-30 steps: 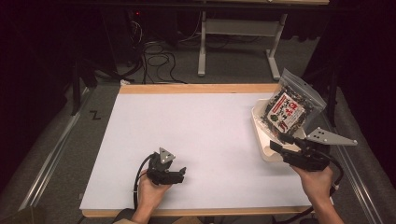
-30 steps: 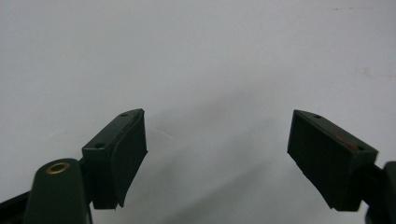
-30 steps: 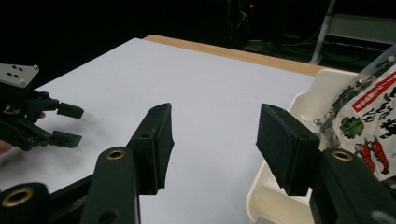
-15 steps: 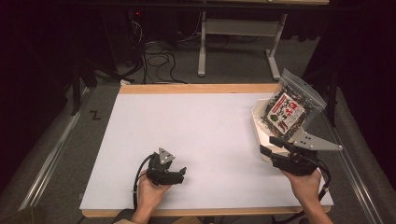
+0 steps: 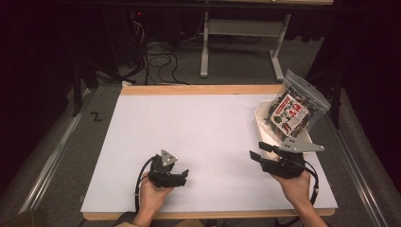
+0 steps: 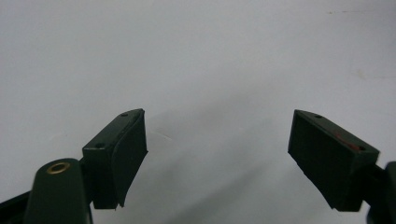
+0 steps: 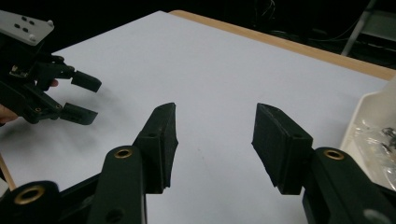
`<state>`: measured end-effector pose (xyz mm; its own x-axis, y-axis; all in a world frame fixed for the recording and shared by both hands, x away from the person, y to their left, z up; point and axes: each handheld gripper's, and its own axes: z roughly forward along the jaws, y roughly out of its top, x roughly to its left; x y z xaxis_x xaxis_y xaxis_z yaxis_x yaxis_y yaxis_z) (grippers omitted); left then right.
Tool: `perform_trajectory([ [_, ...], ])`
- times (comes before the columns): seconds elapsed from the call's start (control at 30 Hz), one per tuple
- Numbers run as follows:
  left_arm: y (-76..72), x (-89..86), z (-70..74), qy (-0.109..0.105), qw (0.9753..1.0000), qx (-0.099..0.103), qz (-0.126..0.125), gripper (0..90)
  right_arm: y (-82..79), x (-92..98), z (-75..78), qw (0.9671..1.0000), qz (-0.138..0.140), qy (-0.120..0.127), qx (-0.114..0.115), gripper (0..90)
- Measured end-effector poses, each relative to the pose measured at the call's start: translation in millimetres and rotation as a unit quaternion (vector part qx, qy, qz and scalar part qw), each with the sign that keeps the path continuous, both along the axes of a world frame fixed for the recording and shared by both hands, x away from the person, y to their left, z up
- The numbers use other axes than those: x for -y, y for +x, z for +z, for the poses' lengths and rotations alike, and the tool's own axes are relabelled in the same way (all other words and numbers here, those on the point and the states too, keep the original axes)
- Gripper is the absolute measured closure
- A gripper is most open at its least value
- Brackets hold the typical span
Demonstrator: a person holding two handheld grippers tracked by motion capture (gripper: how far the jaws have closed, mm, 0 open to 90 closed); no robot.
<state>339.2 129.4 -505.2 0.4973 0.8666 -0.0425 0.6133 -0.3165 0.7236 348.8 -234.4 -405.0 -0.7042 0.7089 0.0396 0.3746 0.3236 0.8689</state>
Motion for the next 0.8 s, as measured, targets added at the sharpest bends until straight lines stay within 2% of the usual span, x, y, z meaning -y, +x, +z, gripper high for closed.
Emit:
perform_trajectory([
  [0.1,-0.2,-0.4,0.3,-0.002,1.0,0.0,-0.001,20.1,3.0,-7.5,-3.1,0.9999,0.012,-0.007,0.0,50.3],
  [0.33,-0.1,0.0,0.1,-0.001,1.0,-0.001,-0.002,20.1,7.4,-18.0,-12.1,0.9996,0.019,-0.015,-0.015,50.3],
  [0.8,0.5,0.8,-0.3,-0.002,1.0,-0.001,-0.002,20.1,13.2,-23.5,-25.7,0.9992,0.021,-0.015,-0.029,50.3],
])
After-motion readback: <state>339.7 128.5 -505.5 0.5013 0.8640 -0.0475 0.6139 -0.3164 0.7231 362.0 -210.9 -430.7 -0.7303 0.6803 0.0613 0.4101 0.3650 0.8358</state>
